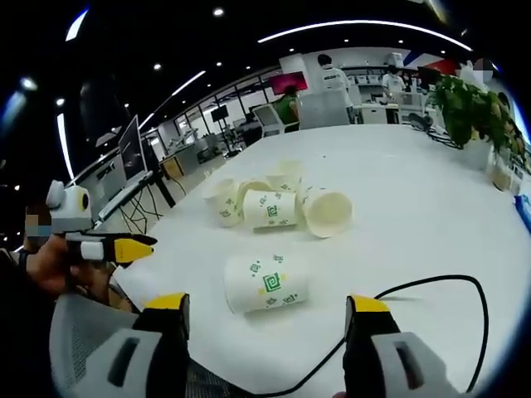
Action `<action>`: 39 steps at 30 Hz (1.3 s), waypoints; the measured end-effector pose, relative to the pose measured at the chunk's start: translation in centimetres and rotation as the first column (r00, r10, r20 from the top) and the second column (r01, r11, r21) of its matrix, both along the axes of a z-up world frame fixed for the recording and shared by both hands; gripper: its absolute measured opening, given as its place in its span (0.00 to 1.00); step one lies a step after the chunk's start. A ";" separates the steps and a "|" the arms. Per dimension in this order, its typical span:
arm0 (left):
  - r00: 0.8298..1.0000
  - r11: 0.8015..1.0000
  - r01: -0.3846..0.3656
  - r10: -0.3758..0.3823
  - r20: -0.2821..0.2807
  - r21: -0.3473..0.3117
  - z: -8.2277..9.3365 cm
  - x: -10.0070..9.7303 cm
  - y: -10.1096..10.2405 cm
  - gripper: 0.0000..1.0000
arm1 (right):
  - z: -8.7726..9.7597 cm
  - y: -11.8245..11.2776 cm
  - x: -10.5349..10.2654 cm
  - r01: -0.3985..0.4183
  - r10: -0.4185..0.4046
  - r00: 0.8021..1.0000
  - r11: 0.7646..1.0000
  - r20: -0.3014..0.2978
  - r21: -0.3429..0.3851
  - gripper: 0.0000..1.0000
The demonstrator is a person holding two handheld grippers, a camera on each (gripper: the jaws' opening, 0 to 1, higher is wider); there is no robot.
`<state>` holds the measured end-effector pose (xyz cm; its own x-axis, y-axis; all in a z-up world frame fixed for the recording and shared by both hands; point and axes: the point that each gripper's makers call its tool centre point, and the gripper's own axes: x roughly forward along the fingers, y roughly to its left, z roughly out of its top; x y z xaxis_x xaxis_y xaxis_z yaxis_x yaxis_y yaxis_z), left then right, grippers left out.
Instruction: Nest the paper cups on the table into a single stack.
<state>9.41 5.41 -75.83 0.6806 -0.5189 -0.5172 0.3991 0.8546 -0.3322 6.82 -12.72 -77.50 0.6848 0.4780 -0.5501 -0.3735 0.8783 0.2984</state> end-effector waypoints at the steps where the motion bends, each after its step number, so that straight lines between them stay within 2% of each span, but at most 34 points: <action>1: 1.000 1.000 0.001 -0.001 -0.001 -0.002 0.0 0.0 0.0 0.52 | 0.0 0.0 0.0 0.001 -0.001 1.000 1.000 0.000 0.001 0.76; 6: 0.999 0.998 0.030 -0.032 -0.033 -0.051 -0.4 0.0 -1.1 0.52 | 0.2 0.1 0.0 -0.005 0.005 1.000 1.000 0.006 0.001 0.77; 9: 0.997 0.994 0.047 -0.053 -0.057 -0.098 -0.4 0.0 -2.7 0.50 | 0.2 0.3 -0.1 -0.011 0.011 1.000 1.000 0.004 -0.002 0.77; 11: 0.995 0.992 0.075 -0.081 -0.062 -0.097 -0.7 0.0 -3.9 0.49 | 0.3 0.2 0.0 -0.005 0.005 1.000 1.000 0.009 -0.004 0.78; 19: 0.970 0.972 0.210 -0.221 -0.102 -0.106 -1.7 -0.5 -8.3 0.44 | 0.3 -0.5 0.1 0.020 -0.020 1.000 1.000 0.007 -0.010 0.77; 27: 0.949 0.954 0.257 -0.279 -0.144 -0.155 -3.3 -0.3 -10.8 0.40 | 0.0 -0.4 0.0 0.010 -0.010 1.000 1.000 0.008 -0.021 0.77; 29: 0.946 0.951 0.267 -0.289 -0.144 -0.155 -3.1 -0.4 -11.3 0.39 | 0.1 -0.5 -0.1 0.012 -0.012 1.000 1.000 0.007 -0.020 0.77; 35: 0.937 0.943 0.269 -0.303 -0.173 -0.195 -3.7 0.0 -12.5 0.32 | -0.1 -0.5 -0.1 0.012 -0.012 1.000 1.000 0.004 -0.017 0.77; 39: 0.932 0.938 0.265 -0.308 -0.190 -0.222 -3.8 -0.2 -12.9 0.17 | 0.0 -0.3 -0.2 0.005 -0.005 1.000 1.000 -0.001 -0.021 0.77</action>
